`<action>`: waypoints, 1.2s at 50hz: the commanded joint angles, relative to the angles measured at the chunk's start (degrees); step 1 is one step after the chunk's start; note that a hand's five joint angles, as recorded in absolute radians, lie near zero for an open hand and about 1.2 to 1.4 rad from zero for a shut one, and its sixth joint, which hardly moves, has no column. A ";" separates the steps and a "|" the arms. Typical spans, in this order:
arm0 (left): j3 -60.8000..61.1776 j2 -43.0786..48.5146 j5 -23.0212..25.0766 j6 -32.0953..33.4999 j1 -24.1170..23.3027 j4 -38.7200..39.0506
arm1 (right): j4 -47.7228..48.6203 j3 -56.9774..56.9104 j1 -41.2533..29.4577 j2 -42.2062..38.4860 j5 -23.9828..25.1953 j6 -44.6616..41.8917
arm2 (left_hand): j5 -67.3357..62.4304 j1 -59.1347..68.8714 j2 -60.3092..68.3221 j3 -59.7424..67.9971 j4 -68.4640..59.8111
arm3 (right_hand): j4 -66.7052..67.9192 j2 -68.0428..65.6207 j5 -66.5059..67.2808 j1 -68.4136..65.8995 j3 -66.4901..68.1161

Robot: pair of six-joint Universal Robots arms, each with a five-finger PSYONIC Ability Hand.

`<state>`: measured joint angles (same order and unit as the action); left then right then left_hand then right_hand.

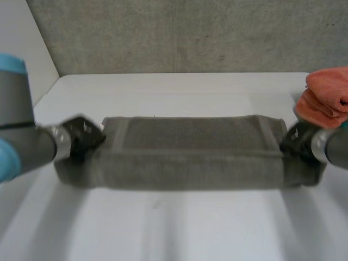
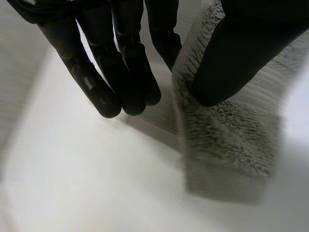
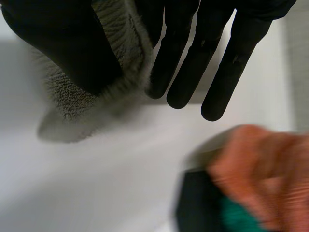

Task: Fold the laundry.

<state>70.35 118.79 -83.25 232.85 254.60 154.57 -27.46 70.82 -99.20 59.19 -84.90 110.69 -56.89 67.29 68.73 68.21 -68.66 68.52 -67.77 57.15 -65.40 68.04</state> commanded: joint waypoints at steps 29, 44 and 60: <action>-10.78 -1.63 -2.80 -27.98 1.68 34.92 | 57.35 -10.54 -8.55 -2.23 -0.88 32.48 | -13.11 12.71 11.27 11.79 -11.34 | 11.48 -12.23 12.85 -14.60 11.96; 17.34 -2.06 5.03 -11.30 4.06 38.63 | 36.11 3.08 -6.71 -6.29 1.41 30.12 | -13.11 12.71 11.27 11.79 -11.34 | 11.48 -12.23 12.85 -14.60 11.96; 33.71 -19.29 1.51 7.27 3.27 4.61 | 9.00 23.57 0.94 14.81 -0.88 -1.08 | -13.11 12.71 11.27 11.79 -11.34 | 11.48 -12.23 12.85 -14.60 11.96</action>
<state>102.33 103.95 -81.45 235.06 258.56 173.38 -14.24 87.87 -101.52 68.11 -86.49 122.88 -56.89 67.29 68.76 68.23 -68.67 68.58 -67.77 57.99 -65.40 68.25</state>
